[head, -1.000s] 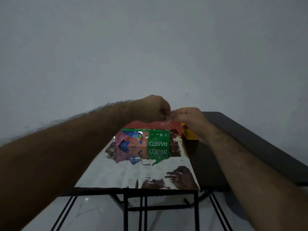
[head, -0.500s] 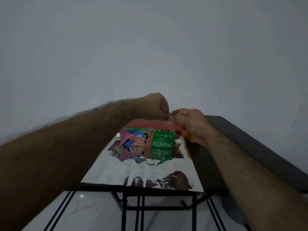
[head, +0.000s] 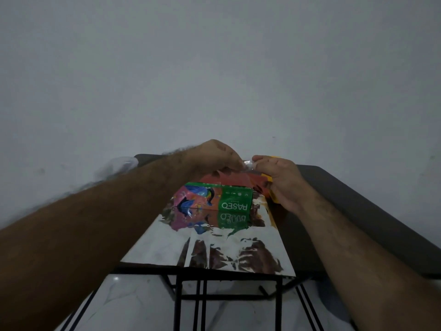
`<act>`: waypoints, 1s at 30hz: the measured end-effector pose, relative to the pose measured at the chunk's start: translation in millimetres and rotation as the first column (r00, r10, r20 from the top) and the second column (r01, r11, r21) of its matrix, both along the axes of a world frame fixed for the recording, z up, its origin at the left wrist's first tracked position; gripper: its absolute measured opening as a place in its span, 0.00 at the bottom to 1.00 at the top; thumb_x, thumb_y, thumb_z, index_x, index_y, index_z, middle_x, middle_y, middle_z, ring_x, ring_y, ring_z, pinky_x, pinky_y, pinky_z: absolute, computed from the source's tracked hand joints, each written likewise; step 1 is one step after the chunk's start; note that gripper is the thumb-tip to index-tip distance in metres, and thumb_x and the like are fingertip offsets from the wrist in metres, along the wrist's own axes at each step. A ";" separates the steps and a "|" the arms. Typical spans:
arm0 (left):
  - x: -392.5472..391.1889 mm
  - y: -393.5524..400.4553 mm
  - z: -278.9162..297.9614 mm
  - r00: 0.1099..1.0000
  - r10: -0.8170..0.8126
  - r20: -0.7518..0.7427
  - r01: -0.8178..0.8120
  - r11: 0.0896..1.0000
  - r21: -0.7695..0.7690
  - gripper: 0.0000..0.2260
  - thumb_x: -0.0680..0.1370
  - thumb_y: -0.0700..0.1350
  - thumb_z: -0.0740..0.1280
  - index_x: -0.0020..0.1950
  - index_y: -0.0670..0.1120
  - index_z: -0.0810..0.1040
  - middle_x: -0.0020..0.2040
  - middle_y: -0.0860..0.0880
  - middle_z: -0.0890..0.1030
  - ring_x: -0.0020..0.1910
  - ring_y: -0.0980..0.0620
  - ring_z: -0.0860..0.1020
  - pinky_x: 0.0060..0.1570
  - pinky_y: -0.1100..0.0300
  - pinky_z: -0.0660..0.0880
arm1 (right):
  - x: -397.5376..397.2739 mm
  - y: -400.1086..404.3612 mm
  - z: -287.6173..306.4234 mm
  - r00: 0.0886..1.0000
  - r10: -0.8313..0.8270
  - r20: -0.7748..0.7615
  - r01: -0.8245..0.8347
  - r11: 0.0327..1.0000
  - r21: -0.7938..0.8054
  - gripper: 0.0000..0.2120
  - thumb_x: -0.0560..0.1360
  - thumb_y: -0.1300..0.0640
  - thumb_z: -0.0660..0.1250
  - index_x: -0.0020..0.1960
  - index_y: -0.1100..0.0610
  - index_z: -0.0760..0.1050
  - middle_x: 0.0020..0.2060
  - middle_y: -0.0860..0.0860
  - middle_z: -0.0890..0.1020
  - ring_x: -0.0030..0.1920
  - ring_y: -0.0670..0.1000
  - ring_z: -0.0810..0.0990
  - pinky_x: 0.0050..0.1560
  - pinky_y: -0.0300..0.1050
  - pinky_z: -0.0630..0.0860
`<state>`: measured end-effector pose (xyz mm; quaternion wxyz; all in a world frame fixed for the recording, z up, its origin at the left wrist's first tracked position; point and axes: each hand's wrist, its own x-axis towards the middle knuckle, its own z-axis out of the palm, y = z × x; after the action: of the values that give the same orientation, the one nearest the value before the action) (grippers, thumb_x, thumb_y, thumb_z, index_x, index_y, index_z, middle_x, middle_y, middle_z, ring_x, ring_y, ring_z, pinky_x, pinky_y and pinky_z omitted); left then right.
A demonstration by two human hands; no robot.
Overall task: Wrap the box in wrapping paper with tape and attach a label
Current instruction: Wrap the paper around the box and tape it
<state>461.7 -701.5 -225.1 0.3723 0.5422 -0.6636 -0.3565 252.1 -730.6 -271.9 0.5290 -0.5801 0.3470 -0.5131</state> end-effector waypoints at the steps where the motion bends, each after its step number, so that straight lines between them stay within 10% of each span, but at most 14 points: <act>1: 0.5 -0.9 -0.6 1.000 0.005 -0.004 -0.005 1.000 0.003 0.04 0.75 0.42 0.78 0.46 0.41 0.87 0.43 0.43 0.85 0.42 0.48 0.78 0.39 0.57 0.72 | -0.5 -0.7 0.1 1.000 -0.015 -0.025 0.015 1.000 -0.010 0.11 0.70 0.60 0.79 0.51 0.60 0.86 0.48 0.62 0.85 0.49 0.60 0.82 0.54 0.59 0.77; 5: 7.2 -4.9 -4.3 0.997 0.078 -0.021 -0.077 0.996 0.048 0.08 0.72 0.42 0.80 0.46 0.38 0.86 0.37 0.45 0.84 0.38 0.49 0.78 0.38 0.56 0.72 | -8.5 -6.0 -12.5 0.977 -0.201 -0.068 0.190 0.972 -0.137 0.08 0.73 0.59 0.79 0.50 0.60 0.85 0.47 0.59 0.87 0.43 0.53 0.85 0.42 0.45 0.83; 7: 11.8 -8.5 -8.7 0.989 0.132 -0.070 -0.126 0.988 0.090 0.13 0.72 0.42 0.81 0.50 0.35 0.86 0.38 0.45 0.84 0.38 0.48 0.79 0.39 0.55 0.75 | -18.9 -12.5 -27.1 0.862 -0.414 -0.293 0.259 0.856 -0.447 0.14 0.72 0.54 0.81 0.57 0.52 0.86 0.51 0.50 0.86 0.48 0.44 0.83 0.46 0.38 0.80; 12: 15.5 -18.0 -12.8 0.981 0.132 -0.140 -0.106 0.978 0.180 0.13 0.73 0.41 0.79 0.54 0.37 0.84 0.45 0.41 0.84 0.44 0.46 0.81 0.49 0.53 0.81 | -26.6 -26.0 -67.6 0.588 -0.556 -0.588 -0.257 0.561 -0.787 0.27 0.73 0.48 0.75 0.70 0.56 0.81 0.64 0.50 0.85 0.63 0.54 0.81 0.65 0.55 0.77; 19: 5.0 -30.9 -9.9 0.994 0.092 -0.050 -0.077 0.968 0.240 0.08 0.79 0.39 0.74 0.56 0.38 0.85 0.52 0.40 0.87 0.47 0.47 0.84 0.54 0.51 0.83 | -21.6 -31.7 -86.9 0.689 -0.622 -0.373 -0.070 0.455 -0.888 0.20 0.73 0.54 0.78 0.63 0.61 0.85 0.53 0.53 0.89 0.51 0.54 0.86 0.54 0.50 0.82; 30: -21.5 -55.9 -4.9 0.975 0.063 0.211 -0.141 0.915 0.378 0.04 0.80 0.39 0.73 0.52 0.41 0.80 0.42 0.46 0.80 0.38 0.51 0.78 0.37 0.58 0.77 | -17.5 -33.0 -92.9 0.739 -0.569 -0.360 0.089 0.613 -0.785 0.22 0.71 0.53 0.81 0.64 0.51 0.84 0.53 0.47 0.88 0.54 0.47 0.86 0.56 0.51 0.84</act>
<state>440.1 -757.4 -230.0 0.2083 0.6718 -0.5829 -0.4069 234.6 -763.6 -364.8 0.0131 -0.7873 0.3647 -0.4971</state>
